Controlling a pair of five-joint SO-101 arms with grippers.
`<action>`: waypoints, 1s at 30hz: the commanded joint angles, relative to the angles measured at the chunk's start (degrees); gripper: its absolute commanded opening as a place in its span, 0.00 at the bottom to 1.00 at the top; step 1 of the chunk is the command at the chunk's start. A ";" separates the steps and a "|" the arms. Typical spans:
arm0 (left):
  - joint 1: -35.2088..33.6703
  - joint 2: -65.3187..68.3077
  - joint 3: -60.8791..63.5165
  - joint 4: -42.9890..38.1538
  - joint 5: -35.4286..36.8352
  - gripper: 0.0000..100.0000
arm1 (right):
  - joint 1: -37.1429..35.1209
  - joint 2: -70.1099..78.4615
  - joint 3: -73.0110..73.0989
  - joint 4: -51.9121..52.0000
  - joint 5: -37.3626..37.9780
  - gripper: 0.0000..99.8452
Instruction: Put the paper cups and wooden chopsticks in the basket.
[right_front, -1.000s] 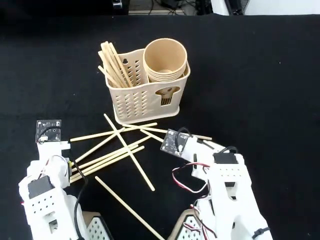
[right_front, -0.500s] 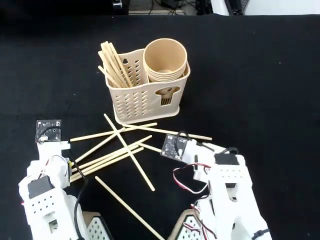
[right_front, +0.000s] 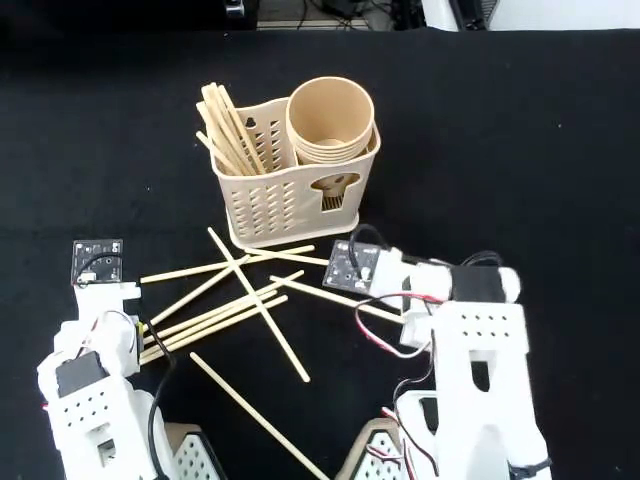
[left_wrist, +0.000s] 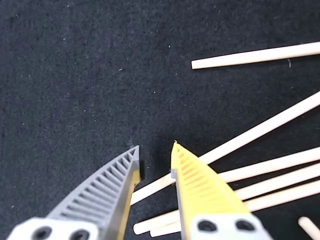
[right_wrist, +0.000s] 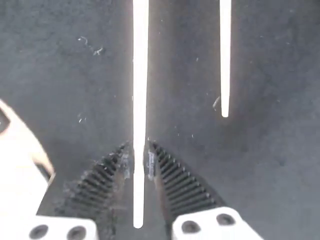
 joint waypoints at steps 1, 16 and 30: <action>1.10 -0.53 -0.13 -1.14 0.62 0.12 | -2.11 -2.51 -7.08 5.19 0.44 0.01; 1.10 -0.53 -0.13 -1.14 0.62 0.12 | -24.26 -29.32 -15.87 -6.15 -37.80 0.01; 1.10 -0.53 -0.13 -1.14 0.62 0.12 | -35.08 -7.78 -16.92 -59.16 -60.75 0.01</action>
